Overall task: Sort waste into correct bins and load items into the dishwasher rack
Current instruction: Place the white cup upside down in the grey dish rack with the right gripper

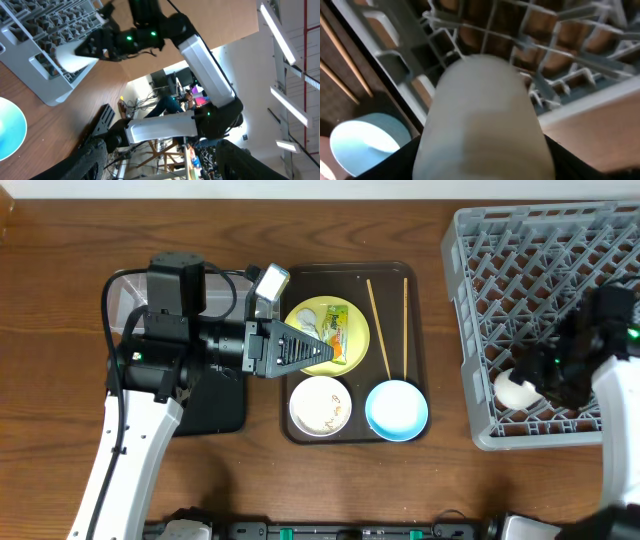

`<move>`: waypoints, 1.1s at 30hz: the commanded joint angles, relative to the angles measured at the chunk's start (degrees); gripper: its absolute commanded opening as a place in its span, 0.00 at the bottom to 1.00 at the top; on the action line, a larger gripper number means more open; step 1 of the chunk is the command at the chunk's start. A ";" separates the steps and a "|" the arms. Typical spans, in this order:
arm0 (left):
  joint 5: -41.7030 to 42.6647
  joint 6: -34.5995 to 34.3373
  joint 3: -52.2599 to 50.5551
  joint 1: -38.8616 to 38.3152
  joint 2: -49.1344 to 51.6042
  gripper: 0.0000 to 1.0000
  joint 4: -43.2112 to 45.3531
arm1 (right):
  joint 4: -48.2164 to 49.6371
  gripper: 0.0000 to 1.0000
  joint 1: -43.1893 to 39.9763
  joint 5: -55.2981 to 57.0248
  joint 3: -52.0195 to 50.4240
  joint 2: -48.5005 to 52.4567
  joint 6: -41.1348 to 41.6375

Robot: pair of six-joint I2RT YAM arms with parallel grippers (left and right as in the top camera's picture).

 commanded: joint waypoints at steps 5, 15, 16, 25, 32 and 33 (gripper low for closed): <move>0.57 0.33 0.50 -0.17 -0.11 0.73 0.04 | 3.80 0.72 3.32 0.09 0.66 1.16 2.36; 0.57 0.31 0.50 -0.17 -0.11 0.72 -0.13 | 3.54 0.79 3.54 -3.61 1.33 -0.28 -0.63; 0.57 0.33 0.50 -0.17 -0.11 0.72 -0.13 | 3.43 0.79 3.54 -8.07 1.92 -1.09 -3.30; -5.09 0.35 0.46 -0.17 -0.13 0.72 -1.79 | 1.22 0.69 3.56 -15.19 3.41 -12.63 -4.39; -42.03 3.80 0.46 -7.48 -0.20 0.67 -18.23 | 0.83 0.81 3.61 -25.03 3.39 -17.90 -11.23; -50.34 3.69 0.46 -9.90 -0.11 0.67 -20.26 | 0.85 0.81 3.61 -25.38 3.39 -18.47 -11.17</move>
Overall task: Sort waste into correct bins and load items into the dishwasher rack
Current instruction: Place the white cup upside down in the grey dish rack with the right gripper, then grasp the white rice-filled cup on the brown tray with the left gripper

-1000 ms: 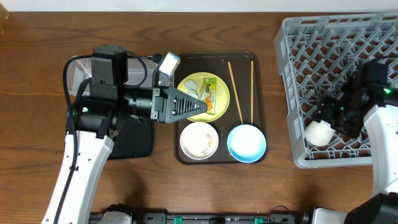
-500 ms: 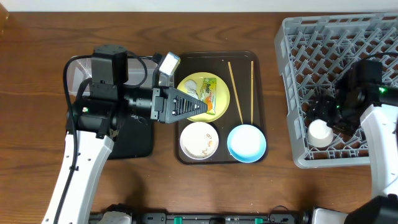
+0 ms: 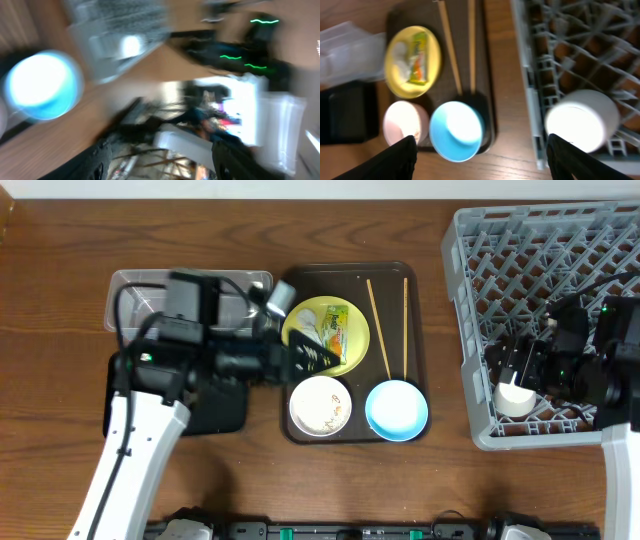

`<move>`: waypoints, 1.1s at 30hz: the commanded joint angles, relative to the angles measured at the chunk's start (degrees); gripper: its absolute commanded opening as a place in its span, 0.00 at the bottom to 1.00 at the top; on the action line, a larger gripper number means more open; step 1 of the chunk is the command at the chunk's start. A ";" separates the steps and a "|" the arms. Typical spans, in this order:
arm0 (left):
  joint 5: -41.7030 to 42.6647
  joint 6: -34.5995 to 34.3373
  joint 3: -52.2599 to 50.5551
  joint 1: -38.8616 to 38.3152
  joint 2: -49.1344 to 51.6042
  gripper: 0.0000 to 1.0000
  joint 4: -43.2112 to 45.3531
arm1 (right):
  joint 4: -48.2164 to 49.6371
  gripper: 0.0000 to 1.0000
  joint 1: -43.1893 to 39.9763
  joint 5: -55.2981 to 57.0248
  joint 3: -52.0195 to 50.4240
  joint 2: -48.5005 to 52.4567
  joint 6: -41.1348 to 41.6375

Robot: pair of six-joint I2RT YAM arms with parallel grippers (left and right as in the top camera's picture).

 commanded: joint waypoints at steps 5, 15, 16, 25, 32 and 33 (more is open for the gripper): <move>-58.95 -2.38 0.31 -18.53 1.55 0.66 -4.02 | -0.09 0.82 0.59 -7.23 0.79 -2.43 -2.08; -65.96 -14.84 0.31 -29.40 18.82 0.57 4.04 | -1.22 0.82 0.59 -7.63 0.79 -2.38 -1.53; -65.99 -16.11 0.31 -29.40 20.13 0.57 4.70 | -1.55 0.82 0.59 -7.65 0.79 -2.38 -1.53; -63.63 -20.61 0.31 -29.40 29.44 0.55 9.29 | -2.69 0.82 0.59 -7.63 0.79 -2.38 -1.55; -60.96 -20.57 0.31 -29.42 33.70 0.39 10.08 | -2.71 0.82 0.59 -7.63 0.79 -2.38 -1.55; -60.57 -20.55 0.31 -29.42 33.70 0.35 10.29 | -2.71 0.82 0.59 -7.63 0.79 -2.38 -1.55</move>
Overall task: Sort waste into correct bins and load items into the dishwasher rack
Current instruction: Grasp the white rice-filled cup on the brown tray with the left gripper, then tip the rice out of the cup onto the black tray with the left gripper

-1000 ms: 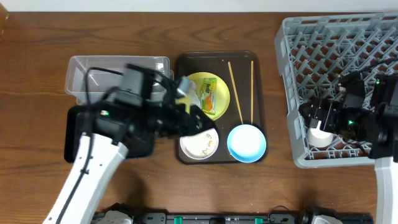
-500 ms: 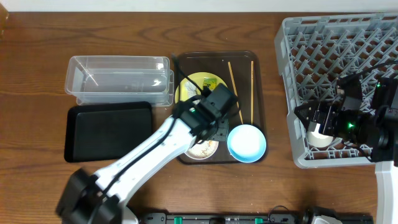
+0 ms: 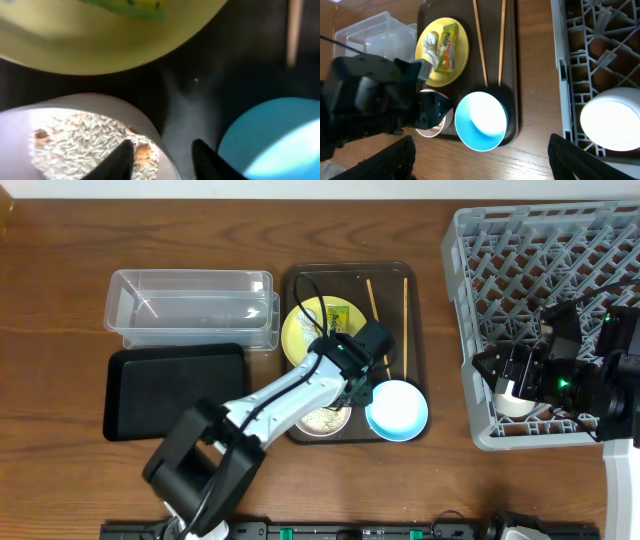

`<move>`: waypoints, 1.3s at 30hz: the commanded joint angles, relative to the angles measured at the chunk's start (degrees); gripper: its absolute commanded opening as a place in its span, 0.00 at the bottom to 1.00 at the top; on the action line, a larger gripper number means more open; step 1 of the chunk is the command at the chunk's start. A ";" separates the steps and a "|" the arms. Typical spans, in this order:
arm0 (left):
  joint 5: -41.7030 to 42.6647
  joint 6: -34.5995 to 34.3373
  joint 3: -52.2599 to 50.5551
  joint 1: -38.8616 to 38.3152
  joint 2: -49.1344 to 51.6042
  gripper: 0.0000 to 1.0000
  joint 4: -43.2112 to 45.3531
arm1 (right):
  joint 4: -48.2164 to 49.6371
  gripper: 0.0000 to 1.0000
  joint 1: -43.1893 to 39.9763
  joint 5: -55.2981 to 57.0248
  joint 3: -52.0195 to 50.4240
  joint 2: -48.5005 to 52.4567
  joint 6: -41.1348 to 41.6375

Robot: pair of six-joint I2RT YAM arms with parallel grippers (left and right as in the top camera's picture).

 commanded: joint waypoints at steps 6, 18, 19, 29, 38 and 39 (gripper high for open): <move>3.17 -0.39 0.31 0.09 -0.37 0.06 -1.36 | -0.20 0.82 0.59 -0.87 0.79 -0.26 -0.55; 2.71 0.11 0.33 2.69 -18.95 0.06 -9.07 | -0.17 0.83 0.59 -0.85 0.79 -0.26 -0.55; 2.84 0.61 0.33 3.91 -20.98 0.06 -10.08 | -0.17 0.83 0.59 -0.85 0.79 -0.26 -0.55; 26.53 22.56 -0.55 36.33 -32.79 0.06 -20.37 | -0.15 0.83 0.59 -0.85 0.79 -0.26 -0.55; 68.87 52.26 -10.34 64.61 -25.57 0.06 -21.86 | -0.20 0.83 0.59 -0.87 0.79 -0.26 -0.50; 72.04 54.66 -11.10 66.51 -24.55 0.06 -22.25 | -0.20 0.83 0.59 -0.87 0.79 -0.26 -0.50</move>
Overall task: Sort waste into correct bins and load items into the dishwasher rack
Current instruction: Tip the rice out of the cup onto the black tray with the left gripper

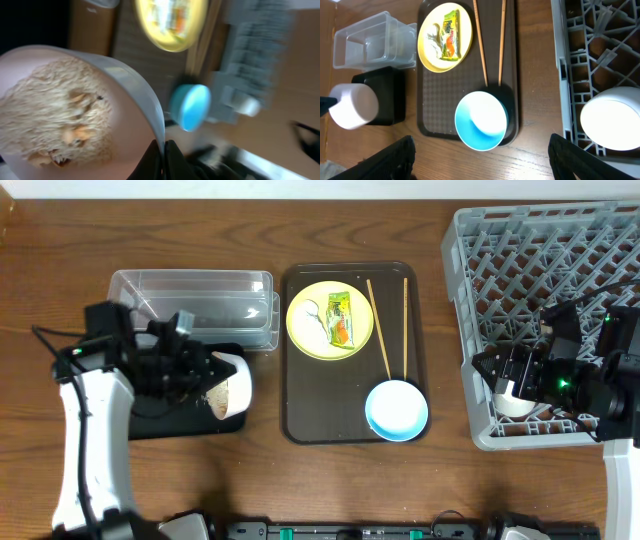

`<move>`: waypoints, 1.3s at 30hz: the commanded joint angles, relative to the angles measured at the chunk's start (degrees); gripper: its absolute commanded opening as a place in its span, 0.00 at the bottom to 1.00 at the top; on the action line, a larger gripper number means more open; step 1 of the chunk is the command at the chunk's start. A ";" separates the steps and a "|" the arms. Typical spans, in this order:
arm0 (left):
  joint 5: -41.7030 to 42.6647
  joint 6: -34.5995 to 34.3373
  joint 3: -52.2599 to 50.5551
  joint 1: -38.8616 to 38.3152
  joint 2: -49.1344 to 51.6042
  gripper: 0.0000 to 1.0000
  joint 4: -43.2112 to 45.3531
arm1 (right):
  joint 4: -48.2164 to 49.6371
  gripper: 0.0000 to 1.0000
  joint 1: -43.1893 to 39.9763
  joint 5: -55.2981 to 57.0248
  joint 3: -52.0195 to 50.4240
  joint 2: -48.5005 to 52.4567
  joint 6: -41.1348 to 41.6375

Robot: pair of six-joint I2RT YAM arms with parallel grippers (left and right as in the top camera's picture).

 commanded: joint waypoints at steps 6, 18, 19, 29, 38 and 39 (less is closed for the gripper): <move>26.80 18.93 -3.34 12.07 8.02 0.06 -1.62 | -0.09 0.83 0.59 -0.85 0.79 -0.26 -0.52; 26.99 19.30 -3.50 15.82 12.44 0.06 -2.16 | -0.11 0.84 0.59 -0.85 0.79 -0.26 -0.52; 26.75 19.63 -3.50 15.82 12.44 0.06 -2.21 | -0.11 0.84 0.59 -0.85 0.79 -0.26 -0.52; 25.86 20.11 -3.52 17.05 13.14 0.06 -4.33 | -0.07 0.84 0.57 -0.87 0.79 -0.26 -0.52; 25.66 25.35 -3.52 17.40 13.68 0.06 -6.19 | -0.46 0.84 0.57 -0.85 0.79 -0.26 -0.52; 26.16 25.46 -3.52 17.38 13.70 0.06 -7.50 | -0.44 0.84 0.57 -0.85 0.79 -0.26 -0.52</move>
